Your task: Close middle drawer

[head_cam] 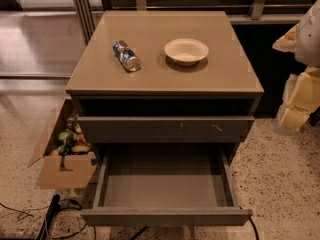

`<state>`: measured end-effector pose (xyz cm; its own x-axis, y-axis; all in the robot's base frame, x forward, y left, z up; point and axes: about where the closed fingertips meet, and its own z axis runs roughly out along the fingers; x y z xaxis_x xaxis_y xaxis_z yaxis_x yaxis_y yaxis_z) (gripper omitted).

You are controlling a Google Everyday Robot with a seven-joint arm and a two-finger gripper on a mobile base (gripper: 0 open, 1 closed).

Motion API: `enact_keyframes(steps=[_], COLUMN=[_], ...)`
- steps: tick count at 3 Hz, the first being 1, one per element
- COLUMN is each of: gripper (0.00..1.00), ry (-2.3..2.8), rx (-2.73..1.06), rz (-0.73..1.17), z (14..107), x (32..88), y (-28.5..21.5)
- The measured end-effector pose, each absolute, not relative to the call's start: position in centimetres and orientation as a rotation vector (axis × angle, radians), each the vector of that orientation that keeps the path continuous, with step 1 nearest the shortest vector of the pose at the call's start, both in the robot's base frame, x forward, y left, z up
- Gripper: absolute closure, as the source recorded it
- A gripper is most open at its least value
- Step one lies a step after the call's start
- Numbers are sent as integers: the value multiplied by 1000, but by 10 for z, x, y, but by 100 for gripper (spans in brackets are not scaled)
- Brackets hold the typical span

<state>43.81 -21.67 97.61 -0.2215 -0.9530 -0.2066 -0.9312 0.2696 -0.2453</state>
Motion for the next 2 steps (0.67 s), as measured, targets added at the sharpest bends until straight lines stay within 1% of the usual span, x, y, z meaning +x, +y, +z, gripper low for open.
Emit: enact_keyframes(steps=[2], gripper=[0], ry=[2216], rx=[-1721], rz=[-88], z=[974], x=[430], y=[-217])
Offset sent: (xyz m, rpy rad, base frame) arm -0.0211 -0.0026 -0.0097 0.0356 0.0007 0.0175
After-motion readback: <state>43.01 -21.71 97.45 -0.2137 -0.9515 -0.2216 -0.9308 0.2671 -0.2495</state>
